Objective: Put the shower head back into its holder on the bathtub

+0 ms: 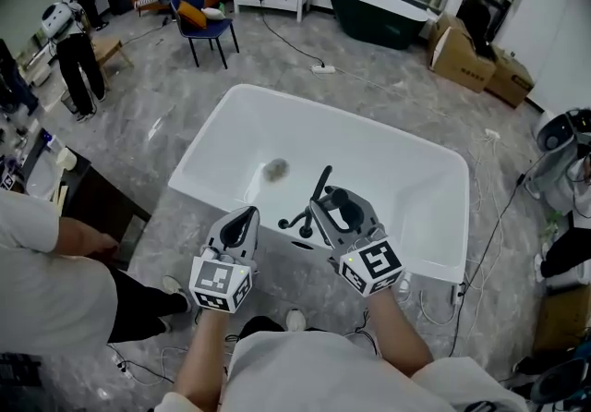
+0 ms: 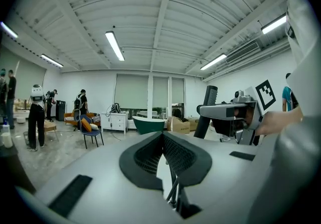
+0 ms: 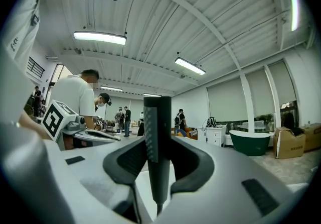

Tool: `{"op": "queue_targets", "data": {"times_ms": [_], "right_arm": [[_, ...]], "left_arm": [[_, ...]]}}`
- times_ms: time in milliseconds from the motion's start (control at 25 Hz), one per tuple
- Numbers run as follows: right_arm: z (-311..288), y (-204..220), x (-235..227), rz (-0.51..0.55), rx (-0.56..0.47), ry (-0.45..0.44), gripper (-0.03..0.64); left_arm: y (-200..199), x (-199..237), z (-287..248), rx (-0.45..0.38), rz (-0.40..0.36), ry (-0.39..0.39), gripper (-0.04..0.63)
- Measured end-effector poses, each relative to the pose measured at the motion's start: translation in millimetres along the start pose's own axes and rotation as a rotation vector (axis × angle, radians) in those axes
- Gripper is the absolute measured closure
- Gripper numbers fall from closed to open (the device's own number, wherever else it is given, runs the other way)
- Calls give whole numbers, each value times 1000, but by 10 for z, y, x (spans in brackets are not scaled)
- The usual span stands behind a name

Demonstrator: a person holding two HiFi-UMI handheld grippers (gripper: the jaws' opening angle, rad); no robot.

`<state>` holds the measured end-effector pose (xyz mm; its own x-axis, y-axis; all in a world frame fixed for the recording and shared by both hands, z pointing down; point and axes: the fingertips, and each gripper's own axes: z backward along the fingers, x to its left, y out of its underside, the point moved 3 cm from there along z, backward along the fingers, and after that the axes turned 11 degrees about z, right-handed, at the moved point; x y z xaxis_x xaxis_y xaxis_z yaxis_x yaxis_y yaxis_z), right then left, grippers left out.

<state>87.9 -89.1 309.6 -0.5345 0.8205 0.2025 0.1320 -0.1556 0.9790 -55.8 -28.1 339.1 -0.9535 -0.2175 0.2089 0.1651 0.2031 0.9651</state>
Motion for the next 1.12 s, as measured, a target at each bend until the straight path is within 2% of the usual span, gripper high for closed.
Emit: {"op": "queue_targets", "data": {"times_ms": [280,760,1120], "right_arm": [[-262,12,-95,-13,10,-3,476],[-714,71,-282,-15,40,84,476],[-1155,204,-483,-48,100,146,476]], "left_arm": [[-117,190,-215,-5,14,-1,586],[-241,558,-756,15,15,127,586],[-351,908,-1256,71,11,211,586]]}}
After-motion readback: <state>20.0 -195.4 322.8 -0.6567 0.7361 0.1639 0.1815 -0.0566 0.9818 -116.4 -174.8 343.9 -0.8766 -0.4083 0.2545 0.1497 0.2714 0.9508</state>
